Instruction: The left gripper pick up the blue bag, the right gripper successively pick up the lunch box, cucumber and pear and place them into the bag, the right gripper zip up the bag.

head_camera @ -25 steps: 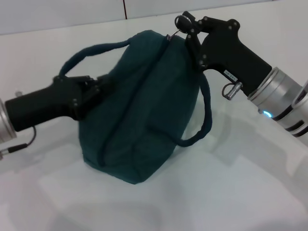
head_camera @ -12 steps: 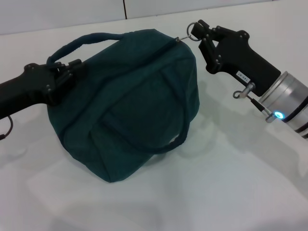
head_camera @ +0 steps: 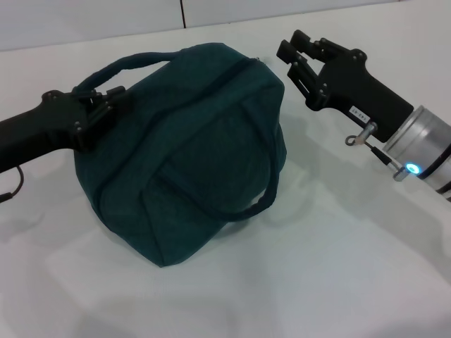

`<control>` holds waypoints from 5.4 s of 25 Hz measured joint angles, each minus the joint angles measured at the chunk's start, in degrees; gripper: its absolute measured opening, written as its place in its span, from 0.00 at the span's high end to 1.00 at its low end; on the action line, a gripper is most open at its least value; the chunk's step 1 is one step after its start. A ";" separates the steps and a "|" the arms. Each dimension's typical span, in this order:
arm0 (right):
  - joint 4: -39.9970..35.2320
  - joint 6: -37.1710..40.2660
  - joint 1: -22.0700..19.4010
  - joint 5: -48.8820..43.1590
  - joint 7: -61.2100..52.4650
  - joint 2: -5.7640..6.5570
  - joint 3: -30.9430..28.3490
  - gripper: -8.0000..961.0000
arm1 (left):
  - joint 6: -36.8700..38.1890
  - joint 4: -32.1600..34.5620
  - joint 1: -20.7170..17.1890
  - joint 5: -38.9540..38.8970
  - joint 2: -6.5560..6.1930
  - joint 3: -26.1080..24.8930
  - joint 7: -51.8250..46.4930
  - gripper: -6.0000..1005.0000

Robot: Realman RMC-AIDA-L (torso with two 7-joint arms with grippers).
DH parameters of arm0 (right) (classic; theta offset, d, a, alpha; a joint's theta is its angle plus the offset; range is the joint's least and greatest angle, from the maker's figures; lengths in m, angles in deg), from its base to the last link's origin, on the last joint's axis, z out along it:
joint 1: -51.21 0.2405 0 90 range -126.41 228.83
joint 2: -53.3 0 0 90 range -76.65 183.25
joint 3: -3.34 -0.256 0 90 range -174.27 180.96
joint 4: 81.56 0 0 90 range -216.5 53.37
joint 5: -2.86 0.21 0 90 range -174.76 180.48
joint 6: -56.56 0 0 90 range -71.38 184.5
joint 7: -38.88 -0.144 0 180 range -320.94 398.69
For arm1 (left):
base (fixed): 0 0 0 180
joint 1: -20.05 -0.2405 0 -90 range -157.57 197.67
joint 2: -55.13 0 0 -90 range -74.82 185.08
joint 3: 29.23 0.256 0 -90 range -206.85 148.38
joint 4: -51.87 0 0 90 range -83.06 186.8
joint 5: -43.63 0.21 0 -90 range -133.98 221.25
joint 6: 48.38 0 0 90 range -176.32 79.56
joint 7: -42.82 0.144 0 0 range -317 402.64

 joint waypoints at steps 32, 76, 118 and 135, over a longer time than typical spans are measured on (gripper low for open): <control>4.03 -10.76 5.56 -7.89 4.01 3.09 -0.24 0.59 | 0.16 -0.04 1.55 0.81 0.68 0.18 0.38 0.93; 2.71 -16.91 4.18 -9.56 9.63 0.20 -4.02 0.96 | 0.52 0.06 2.23 0.53 2.50 0.20 0.45 0.91; -43.40 24.30 -4.97 -100.10 -53.54 1.89 -53.36 0.44 | 16.33 7.50 -2.25 11.17 2.40 0.94 4.97 0.26; -43.27 24.86 -4.69 -100.70 -53.78 0.86 -53.28 0.44 | 17.83 7.61 -2.61 10.60 2.18 0.86 5.40 0.26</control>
